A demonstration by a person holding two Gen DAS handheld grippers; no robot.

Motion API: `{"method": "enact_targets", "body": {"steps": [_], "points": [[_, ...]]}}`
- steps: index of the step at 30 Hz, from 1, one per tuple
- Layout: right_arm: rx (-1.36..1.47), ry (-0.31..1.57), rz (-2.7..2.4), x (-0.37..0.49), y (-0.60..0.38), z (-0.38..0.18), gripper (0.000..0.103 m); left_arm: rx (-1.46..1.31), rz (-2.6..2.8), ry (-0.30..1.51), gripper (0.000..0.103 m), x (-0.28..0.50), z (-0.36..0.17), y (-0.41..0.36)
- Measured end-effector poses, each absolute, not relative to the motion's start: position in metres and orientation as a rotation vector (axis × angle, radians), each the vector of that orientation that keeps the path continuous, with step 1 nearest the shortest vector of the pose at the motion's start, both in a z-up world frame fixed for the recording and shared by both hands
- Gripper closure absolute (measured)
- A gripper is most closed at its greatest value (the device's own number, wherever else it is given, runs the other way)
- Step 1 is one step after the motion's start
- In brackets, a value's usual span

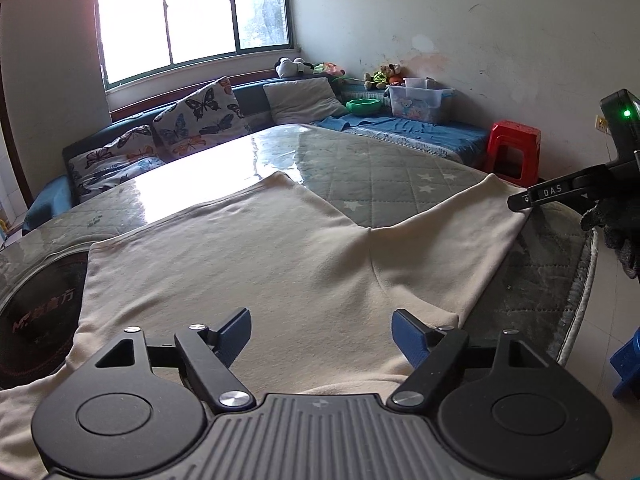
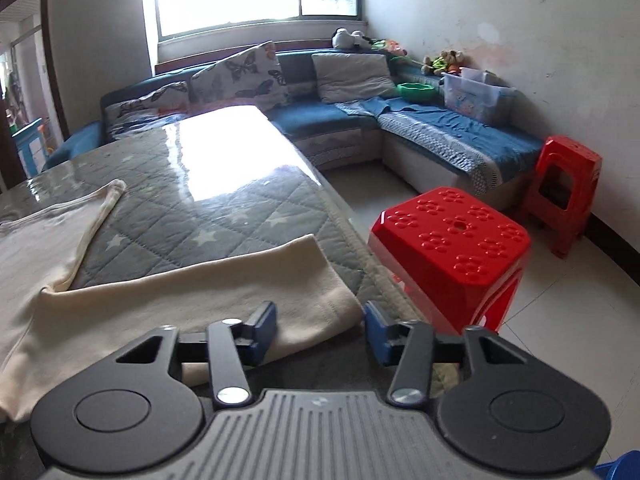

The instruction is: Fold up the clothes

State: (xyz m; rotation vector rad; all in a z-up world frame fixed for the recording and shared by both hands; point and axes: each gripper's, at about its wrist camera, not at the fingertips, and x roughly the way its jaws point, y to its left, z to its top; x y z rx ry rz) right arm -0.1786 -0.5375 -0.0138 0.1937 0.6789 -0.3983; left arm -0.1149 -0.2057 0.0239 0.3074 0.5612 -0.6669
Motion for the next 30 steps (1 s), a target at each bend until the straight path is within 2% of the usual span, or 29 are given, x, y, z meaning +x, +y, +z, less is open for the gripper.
{"method": "enact_targets", "body": {"steps": [4, 7, 8, 20, 30], "points": [[0.193, 0.672, -0.402, -0.179, -0.538, -0.013, 0.072, 0.31, -0.665, 0.563, 0.021, -0.114, 0.023, -0.207], [0.207, 0.666, -0.387, -0.18, -0.541, -0.012, 0.091, 0.309, -0.667, 0.567, 0.02, -0.113, 0.022, -0.209], [0.209, 0.663, -0.386, -0.18, -0.542, -0.011, 0.092, 0.311, -0.669, 0.568, 0.019, -0.113, 0.022, -0.21], [0.183, 0.546, -0.351, -0.186, -0.542, 0.034, 0.094, 0.322, -0.686, 0.569, 0.018, -0.115, 0.019, -0.214], [0.151, 0.519, -0.298, -0.182, -0.532, 0.061, 0.094, 0.338, -0.706, 0.584, 0.017, -0.115, 0.009, -0.222]]}}
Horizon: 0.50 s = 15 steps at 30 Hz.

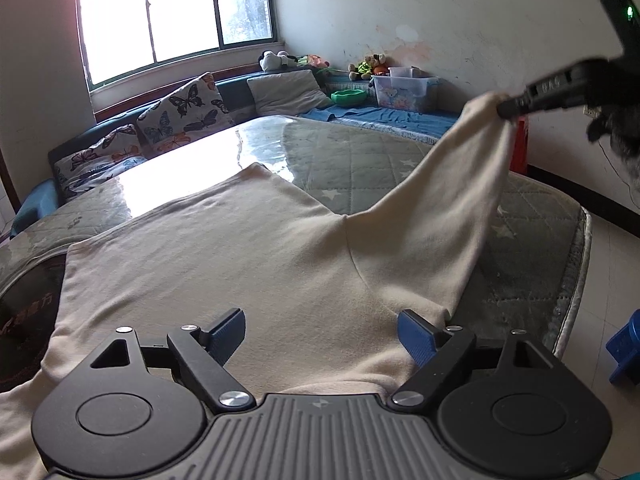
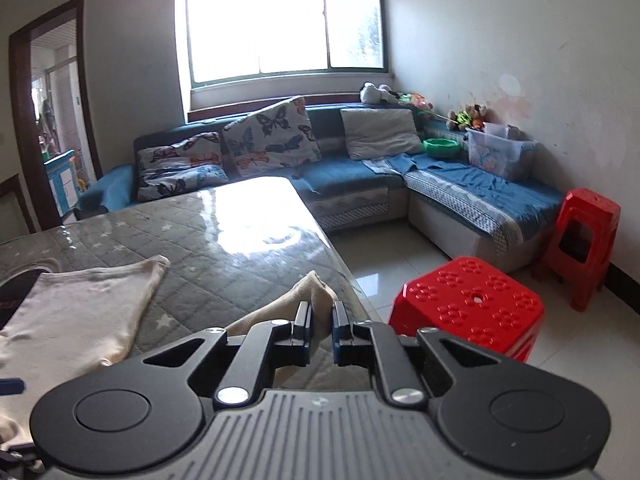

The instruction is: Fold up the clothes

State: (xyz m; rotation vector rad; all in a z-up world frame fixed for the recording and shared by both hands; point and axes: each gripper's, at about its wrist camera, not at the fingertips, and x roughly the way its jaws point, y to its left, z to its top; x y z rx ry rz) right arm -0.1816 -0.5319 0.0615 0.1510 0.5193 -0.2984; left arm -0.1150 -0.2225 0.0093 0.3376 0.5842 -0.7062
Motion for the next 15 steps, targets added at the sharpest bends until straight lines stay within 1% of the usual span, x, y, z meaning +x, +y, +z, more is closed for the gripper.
{"method": "enact_targets", "body": {"steps": [8, 15], "points": [[0.094, 0.481, -0.174, -0.172, -0.493, 0.106, 0.094, 0.266, -0.678, 0.564, 0.016, -0.113, 0.023, -0.2], [-0.022, 0.456, 0.023, -0.15, -0.42, 0.14, 0.094, 0.189, -0.562, 0.544, 0.016, -0.101, 0.035, -0.151]]}}
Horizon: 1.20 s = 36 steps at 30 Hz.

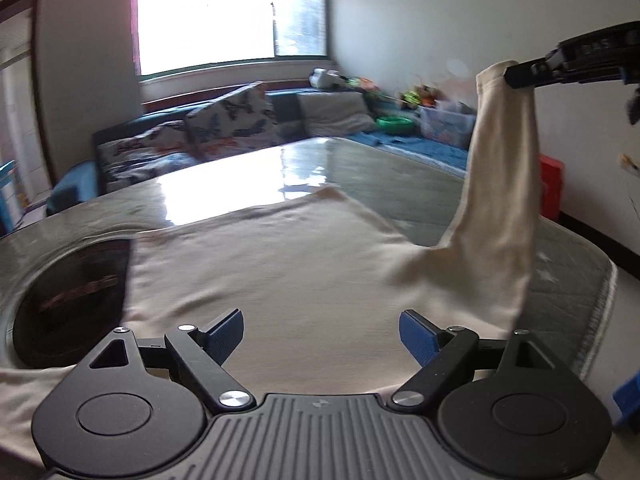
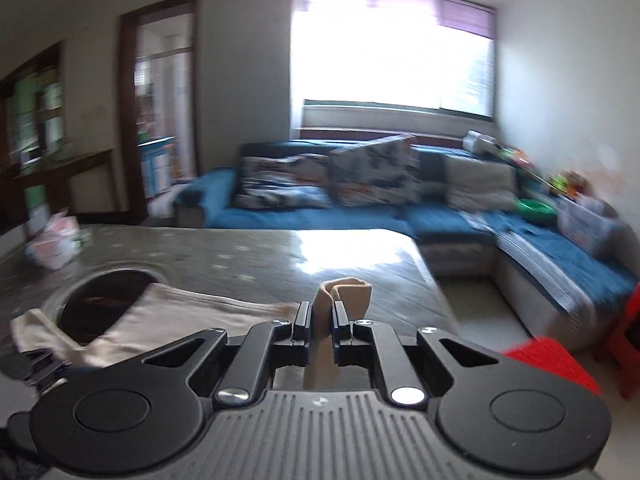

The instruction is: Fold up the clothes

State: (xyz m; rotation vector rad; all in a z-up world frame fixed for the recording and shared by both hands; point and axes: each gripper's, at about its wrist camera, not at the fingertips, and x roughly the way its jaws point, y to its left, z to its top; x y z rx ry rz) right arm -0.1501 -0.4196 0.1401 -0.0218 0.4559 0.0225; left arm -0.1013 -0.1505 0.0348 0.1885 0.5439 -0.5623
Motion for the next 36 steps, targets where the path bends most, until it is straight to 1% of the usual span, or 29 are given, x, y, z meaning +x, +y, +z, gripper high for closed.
{"method": "enact_targets", "body": {"steps": [6, 14, 21, 23, 25, 27, 29, 31, 33, 34, 35, 36], "points": [[-0.096, 0.476, 0.2, -0.118, -0.347, 0.141, 0.094, 0.125, -0.45, 0.545, 0.015, -0.097, 0.037, -0.1], [-0.16, 0.579, 0.391, -0.081, -0.26, 0.096, 0.094, 0.083, -0.355, 0.577, 0.014, -0.101, 0.03, -0.056], [-0.17, 0.66, 0.504, -0.072, -0.224, 0.061, 0.093, 0.079, -0.336, 0.587, 0.014, -0.103, 0.028, -0.05], [-0.172, 0.663, 0.508, -0.074, -0.227, 0.061, 0.086, 0.08, -0.333, 0.588, 0.014, -0.103, 0.027, -0.05], [-0.174, 0.666, 0.513, -0.077, -0.229, 0.061, 0.083, 0.08, -0.33, 0.59, 0.014, -0.104, 0.027, -0.049], [-0.172, 0.662, 0.501, -0.081, -0.238, 0.064, 0.078, 0.081, -0.33, 0.588, 0.014, -0.104, 0.028, -0.05], [-0.179, 0.665, 0.47, -0.086, -0.254, 0.066, 0.069, 0.083, -0.332, 0.579, 0.014, -0.104, 0.03, -0.053], [-0.188, 0.682, 0.426, -0.091, -0.274, 0.064, 0.063, 0.085, -0.341, 0.569, 0.015, -0.104, 0.033, -0.057], [-0.194, 0.706, 0.379, -0.098, -0.294, 0.06, 0.063, 0.093, -0.357, 0.558, 0.016, -0.104, 0.034, -0.063], [-0.197, 0.718, 0.355, -0.101, -0.303, 0.057, 0.062, 0.099, -0.364, 0.556, 0.018, -0.103, 0.034, -0.066], [-0.197, 0.731, 0.331, -0.105, -0.313, 0.053, 0.06, 0.105, -0.372, 0.553, 0.025, -0.103, 0.034, -0.069], [-0.199, 0.743, 0.308, -0.11, -0.321, 0.049, 0.059, 0.111, -0.379, 0.551, 0.027, -0.102, 0.035, -0.073]]}}
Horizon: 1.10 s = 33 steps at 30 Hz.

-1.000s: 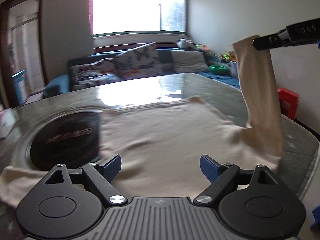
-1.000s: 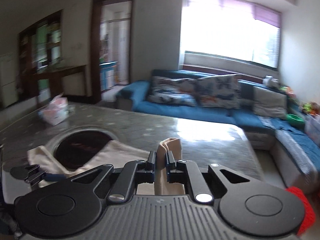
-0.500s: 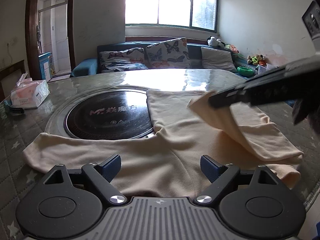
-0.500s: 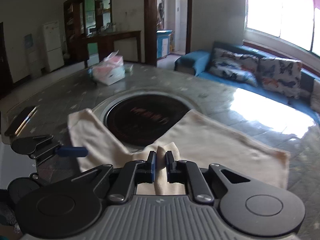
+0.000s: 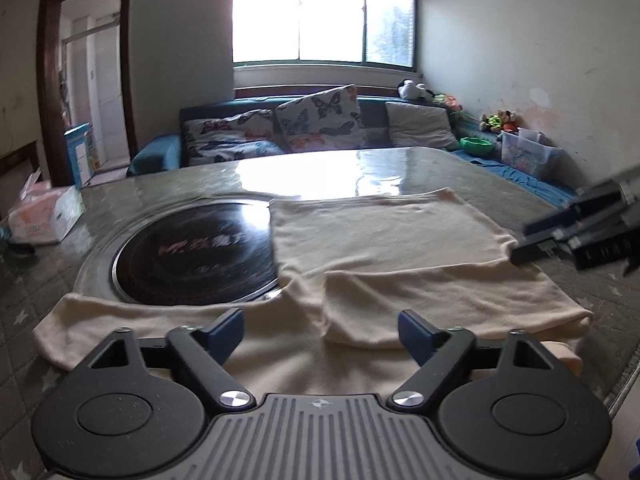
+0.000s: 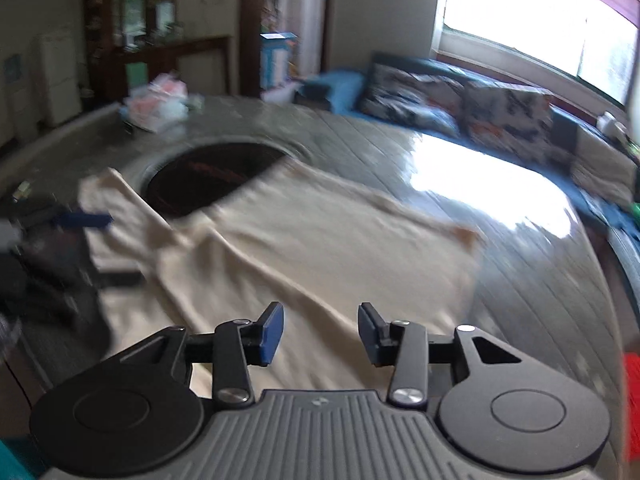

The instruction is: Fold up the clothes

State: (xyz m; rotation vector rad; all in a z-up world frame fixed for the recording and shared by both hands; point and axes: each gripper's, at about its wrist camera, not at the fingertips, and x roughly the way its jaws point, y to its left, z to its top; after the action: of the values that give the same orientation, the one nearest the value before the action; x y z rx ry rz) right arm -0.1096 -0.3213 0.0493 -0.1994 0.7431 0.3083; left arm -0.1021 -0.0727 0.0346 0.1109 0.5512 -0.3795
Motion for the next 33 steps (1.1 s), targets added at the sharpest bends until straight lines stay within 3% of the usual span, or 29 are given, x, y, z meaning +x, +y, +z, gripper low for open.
{"method": "enact_targets", "body": {"steps": [5, 9, 11, 16, 24, 33], "points": [[-0.203, 0.773, 0.252, -0.138, -0.351, 0.034, 0.05, 0.131, -0.392, 0.581, 0.051, -0.091, 0.027, -0.086], [-0.215, 0.777, 0.263, -0.154, -0.356, 0.025, 0.048, 0.152, -0.383, 0.595, 0.066, -0.086, 0.022, -0.094], [-0.213, 0.775, 0.279, -0.159, -0.357, 0.023, 0.042, 0.156, -0.375, 0.605, 0.078, -0.084, 0.02, -0.095], [-0.237, 0.764, 0.296, -0.162, -0.351, 0.016, 0.041, 0.159, -0.351, 0.608, 0.098, -0.084, 0.02, -0.094], [-0.225, 0.743, 0.249, -0.159, -0.363, 0.018, 0.041, 0.092, -0.353, 0.593, 0.1, -0.09, 0.04, -0.081], [-0.192, 0.753, 0.172, -0.164, -0.388, 0.019, 0.041, 0.104, -0.299, 0.658, 0.096, -0.085, 0.027, -0.075]]}}
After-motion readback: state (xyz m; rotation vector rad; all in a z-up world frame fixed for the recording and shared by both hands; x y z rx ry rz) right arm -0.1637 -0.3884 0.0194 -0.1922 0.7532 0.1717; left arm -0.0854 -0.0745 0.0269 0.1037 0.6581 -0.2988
